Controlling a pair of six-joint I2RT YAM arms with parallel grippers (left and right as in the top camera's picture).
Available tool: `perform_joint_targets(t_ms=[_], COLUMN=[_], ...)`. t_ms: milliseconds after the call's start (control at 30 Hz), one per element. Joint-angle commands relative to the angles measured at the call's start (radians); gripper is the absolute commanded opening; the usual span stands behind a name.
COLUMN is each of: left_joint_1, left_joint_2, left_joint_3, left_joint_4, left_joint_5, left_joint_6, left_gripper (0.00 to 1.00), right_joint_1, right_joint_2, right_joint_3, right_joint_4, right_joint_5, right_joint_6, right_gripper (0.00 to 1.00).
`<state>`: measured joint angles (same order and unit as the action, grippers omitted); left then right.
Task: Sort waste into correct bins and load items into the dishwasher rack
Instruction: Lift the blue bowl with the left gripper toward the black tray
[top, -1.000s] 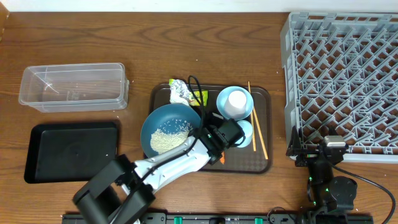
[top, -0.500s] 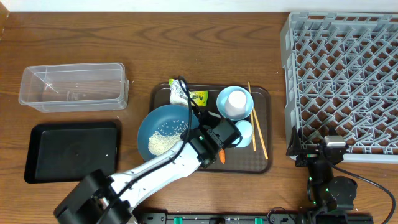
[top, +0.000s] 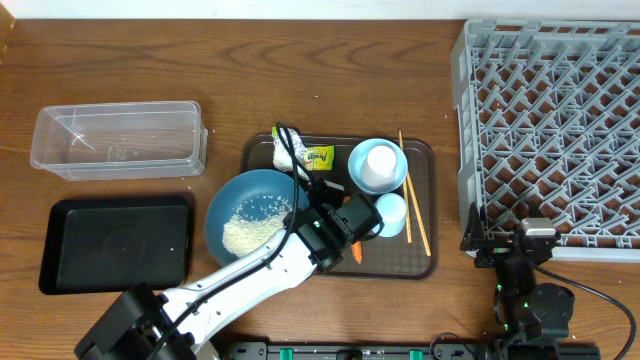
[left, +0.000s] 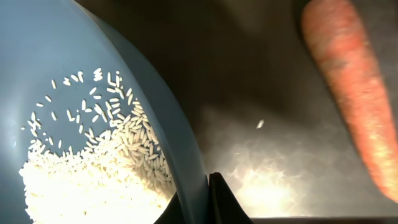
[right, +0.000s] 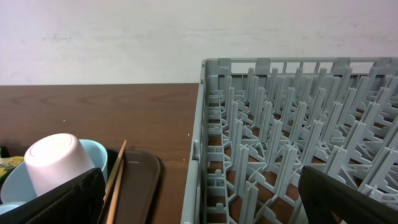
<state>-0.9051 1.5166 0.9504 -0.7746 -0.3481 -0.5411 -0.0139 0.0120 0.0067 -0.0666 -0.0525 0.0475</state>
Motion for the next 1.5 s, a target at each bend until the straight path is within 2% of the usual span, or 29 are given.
perform_joint_targets(t_ms=[0, 333, 767, 1133, 1467], left_joint_1=[0.006, 0.062, 0.15, 0.249, 0.279], left_joint_2=[-0.015, -0.048, -0.238, -0.251, -0.298], left_joint_3=[0.004, 0.019, 0.019, 0.019, 0.019], left_joint_4=[-0.023, -0.078, -0.154, -0.206, -0.225], left_joint_5=[-0.069, -0.091, -0.092, -0.09, -0.087], left_joint_6=[-0.019, -0.044, -0.044, -0.065, -0.091], left_gripper=[0.06, 0.06, 0.06, 0.06, 0.06], right_joint_1=[-0.005, -0.005, -0.005, -0.005, -0.005], right_joint_2=[-0.005, -0.005, -0.005, -0.005, -0.005], right_joint_3=[-0.001, -0.001, -0.001, -0.001, -0.001], right_joint_4=[-0.004, -0.005, -0.005, -0.004, -0.004], right_joint_5=[0.003, 0.003, 0.003, 0.003, 0.003], right_joint_6=[-0.012, -0.012, -0.012, -0.012, -0.012], right_gripper=[0.99, 0.99, 0.99, 0.99, 0.99])
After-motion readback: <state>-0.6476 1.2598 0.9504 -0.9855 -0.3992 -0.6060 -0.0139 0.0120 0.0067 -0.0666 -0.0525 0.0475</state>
